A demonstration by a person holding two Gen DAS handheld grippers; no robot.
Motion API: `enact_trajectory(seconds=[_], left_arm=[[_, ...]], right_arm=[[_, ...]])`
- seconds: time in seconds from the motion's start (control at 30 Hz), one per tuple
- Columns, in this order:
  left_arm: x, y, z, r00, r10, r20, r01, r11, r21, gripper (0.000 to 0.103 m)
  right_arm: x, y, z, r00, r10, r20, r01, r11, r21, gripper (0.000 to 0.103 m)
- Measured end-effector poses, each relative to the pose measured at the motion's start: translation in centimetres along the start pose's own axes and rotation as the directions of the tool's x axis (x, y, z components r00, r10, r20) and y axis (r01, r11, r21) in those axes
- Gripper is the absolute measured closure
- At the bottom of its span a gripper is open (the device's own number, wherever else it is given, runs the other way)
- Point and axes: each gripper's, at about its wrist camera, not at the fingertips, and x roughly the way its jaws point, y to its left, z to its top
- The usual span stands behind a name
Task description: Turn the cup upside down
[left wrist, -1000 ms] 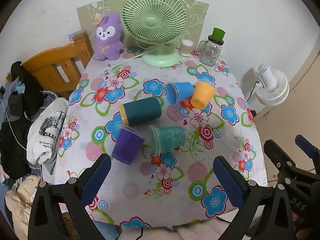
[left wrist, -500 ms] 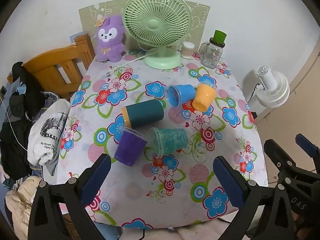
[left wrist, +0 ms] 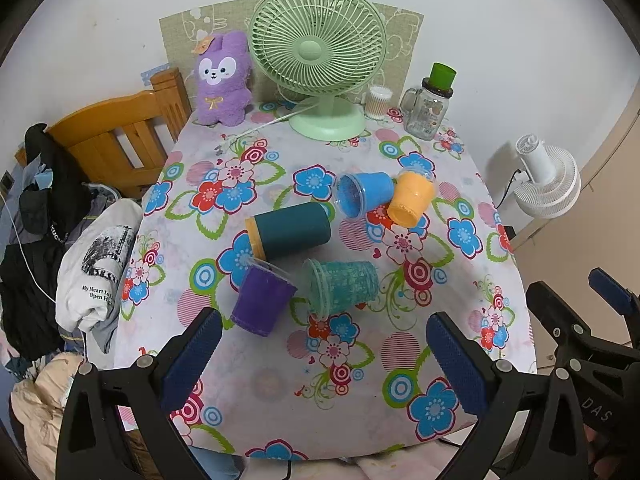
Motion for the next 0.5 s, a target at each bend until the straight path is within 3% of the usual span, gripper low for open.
enact_trajectory(seconds=[0.5], left_arm=[[0.51,0.06,0.42,1.000,0.019,0.004,-0.020,1.000,0.005,0.000]], right_arm=[[0.51,-0.02,0.45,1.000,0.010,-0.008,-0.010,1.000,-0.007,0.000]])
